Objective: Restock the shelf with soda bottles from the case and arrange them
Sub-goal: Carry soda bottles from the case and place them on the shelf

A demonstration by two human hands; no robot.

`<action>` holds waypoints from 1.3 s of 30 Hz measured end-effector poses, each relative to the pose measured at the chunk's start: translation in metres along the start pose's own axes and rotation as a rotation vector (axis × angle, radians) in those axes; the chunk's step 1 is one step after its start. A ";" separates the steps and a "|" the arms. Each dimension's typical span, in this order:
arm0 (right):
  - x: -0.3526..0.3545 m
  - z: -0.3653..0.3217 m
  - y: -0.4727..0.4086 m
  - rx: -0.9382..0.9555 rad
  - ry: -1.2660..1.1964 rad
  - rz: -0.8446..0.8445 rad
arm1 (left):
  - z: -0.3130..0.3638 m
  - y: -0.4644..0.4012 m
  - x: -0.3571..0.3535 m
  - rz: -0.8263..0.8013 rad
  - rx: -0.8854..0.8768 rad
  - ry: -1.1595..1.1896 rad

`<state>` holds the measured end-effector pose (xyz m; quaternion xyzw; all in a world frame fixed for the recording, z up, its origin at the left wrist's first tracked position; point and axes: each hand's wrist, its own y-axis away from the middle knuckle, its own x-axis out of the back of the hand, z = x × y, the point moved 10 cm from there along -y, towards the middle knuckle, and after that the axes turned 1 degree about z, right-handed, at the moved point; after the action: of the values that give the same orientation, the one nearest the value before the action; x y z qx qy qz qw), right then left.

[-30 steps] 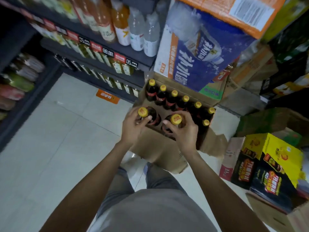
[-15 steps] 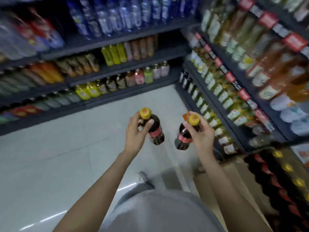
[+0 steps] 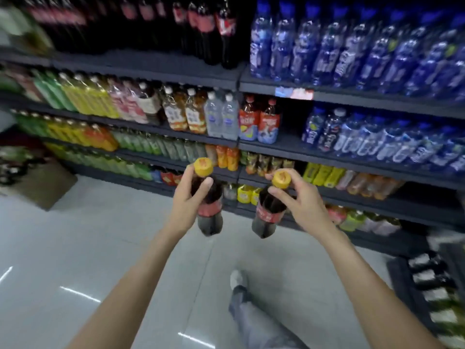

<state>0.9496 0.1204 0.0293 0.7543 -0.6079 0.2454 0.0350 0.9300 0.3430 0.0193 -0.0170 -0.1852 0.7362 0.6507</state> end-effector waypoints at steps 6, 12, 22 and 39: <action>-0.068 -0.032 -0.180 0.121 -0.199 0.005 | -0.011 -0.141 0.118 0.366 -0.027 0.067; -0.081 -0.084 -0.329 0.311 -0.321 0.189 | 0.019 -0.268 0.179 0.444 -0.318 -0.125; -0.114 -0.119 -0.478 0.525 -0.202 0.593 | -0.024 -0.479 0.208 0.448 -0.447 0.009; -0.155 -0.047 -0.592 0.138 0.089 0.660 | -0.152 -0.603 0.150 -0.179 -0.297 0.014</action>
<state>1.4652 0.4289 0.1520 0.5062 -0.7991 0.3167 -0.0710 1.5214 0.5772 0.0877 -0.1016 -0.2881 0.6396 0.7054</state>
